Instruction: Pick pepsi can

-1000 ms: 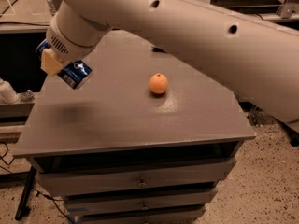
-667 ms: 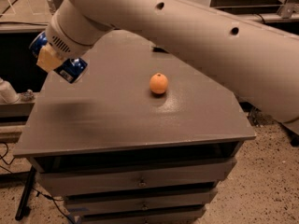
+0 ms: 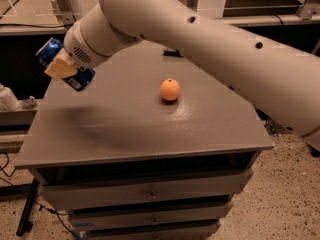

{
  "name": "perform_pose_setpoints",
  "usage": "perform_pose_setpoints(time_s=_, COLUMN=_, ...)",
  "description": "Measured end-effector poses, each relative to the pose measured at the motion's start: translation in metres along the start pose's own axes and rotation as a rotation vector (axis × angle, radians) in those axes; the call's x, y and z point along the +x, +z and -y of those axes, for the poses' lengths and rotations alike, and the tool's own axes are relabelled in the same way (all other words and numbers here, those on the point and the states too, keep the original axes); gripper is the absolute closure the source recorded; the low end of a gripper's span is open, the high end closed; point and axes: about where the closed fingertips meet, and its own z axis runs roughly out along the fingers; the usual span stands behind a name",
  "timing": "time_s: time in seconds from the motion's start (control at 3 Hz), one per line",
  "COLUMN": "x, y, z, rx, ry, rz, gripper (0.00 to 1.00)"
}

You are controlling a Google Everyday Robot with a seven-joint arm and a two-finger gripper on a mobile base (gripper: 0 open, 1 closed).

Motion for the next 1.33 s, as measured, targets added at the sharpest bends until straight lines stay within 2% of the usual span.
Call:
perform_pose_setpoints(time_s=0.33, x=0.001, y=0.000, z=0.006, rx=0.015, ry=-0.027, rz=-0.043, gripper=1.00)
perform_pose_setpoints(time_s=0.67, x=-0.002, y=-0.018, z=-0.005, rx=0.025, ry=-0.095, rz=-0.117, gripper=1.00)
perform_pose_setpoints(time_s=1.0, x=-0.010, y=-0.045, z=-0.026, rx=0.017, ry=-0.160, rz=-0.189, gripper=1.00)
perform_pose_setpoints(time_s=1.33, x=-0.028, y=-0.067, z=-0.037, rx=0.012, ry=-0.178, rz=-0.241, gripper=1.00)
